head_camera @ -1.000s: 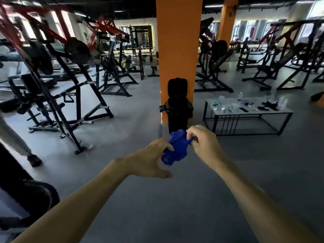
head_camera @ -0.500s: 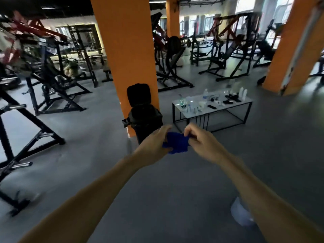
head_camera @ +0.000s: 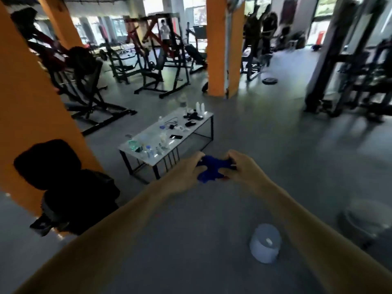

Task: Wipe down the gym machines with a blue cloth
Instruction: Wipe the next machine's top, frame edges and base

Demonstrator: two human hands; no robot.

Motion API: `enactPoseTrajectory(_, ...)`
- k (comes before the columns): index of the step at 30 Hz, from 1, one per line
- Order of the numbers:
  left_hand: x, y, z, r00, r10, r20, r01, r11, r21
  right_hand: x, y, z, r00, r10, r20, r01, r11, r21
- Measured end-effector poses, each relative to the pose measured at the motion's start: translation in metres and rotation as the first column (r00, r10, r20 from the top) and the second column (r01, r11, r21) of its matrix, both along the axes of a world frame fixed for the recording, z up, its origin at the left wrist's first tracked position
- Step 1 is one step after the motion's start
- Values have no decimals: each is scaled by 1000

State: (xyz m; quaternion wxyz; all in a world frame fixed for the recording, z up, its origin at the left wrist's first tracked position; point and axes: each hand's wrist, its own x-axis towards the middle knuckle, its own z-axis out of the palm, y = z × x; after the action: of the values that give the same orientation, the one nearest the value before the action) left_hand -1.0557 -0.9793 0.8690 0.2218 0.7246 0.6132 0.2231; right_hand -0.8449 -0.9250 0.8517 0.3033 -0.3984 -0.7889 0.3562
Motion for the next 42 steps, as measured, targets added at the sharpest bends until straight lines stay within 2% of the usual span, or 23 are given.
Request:
enactPoseTrajectory(5, 6, 125, -19, 990, -127, 58, 129, 991, -35, 10, 88, -27, 977, -210, -26, 207, 975, -78)
enactPoseTrajectory(8, 9, 206, -40, 976, -204, 72, 207, 977, -40, 15, 149, -43, 960, -273, -67, 261, 955, -140)
enactPoseTrajectory(11, 13, 286, -53, 964, -250, 89, 255, 966, -51, 16, 221, -57, 940, -337, -43, 327, 931, -161)
enactPoseTrajectory(14, 16, 363, -55, 963, -266, 37, 265, 964, 9, 19, 289, -64, 919, -393, -32, 385, 911, -146)
enactPoseTrajectory(22, 61, 561, -60, 901, -428, 65, 420, 901, 107, 50, 440, -67, 808, -589, 15, 590, 807, -22)
enactPoseTrajectory(26, 109, 656, -76, 827, -557, 83, 542, 827, 151, 76, 503, -81, 673, -739, -37, 739, 672, 36)
enactPoseTrajectory(29, 148, 706, -86, 755, -648, 105, 632, 760, 148, 94, 535, -94, 529, -847, -44, 848, 529, 27)
enactPoseTrajectory(32, 193, 744, -91, 686, -712, 149, 706, 701, 101, 112, 553, -101, 335, -935, -116, 939, 341, -39)
enactPoseTrajectory(35, 242, 772, -99, 610, -779, 143, 768, 626, 137, 136, 562, -100, 117, -984, -134, 986, 130, -99)
enactPoseTrajectory(38, 297, 791, -108, 434, -899, 55, 878, 436, 195, 166, 566, -100, 15, -993, -117, 999, 20, -38)
enactPoseTrajectory(42, 376, 808, -118, 195, -980, -37, 967, 186, 172, 226, 574, -116, -49, -996, -71, 996, -55, 76)
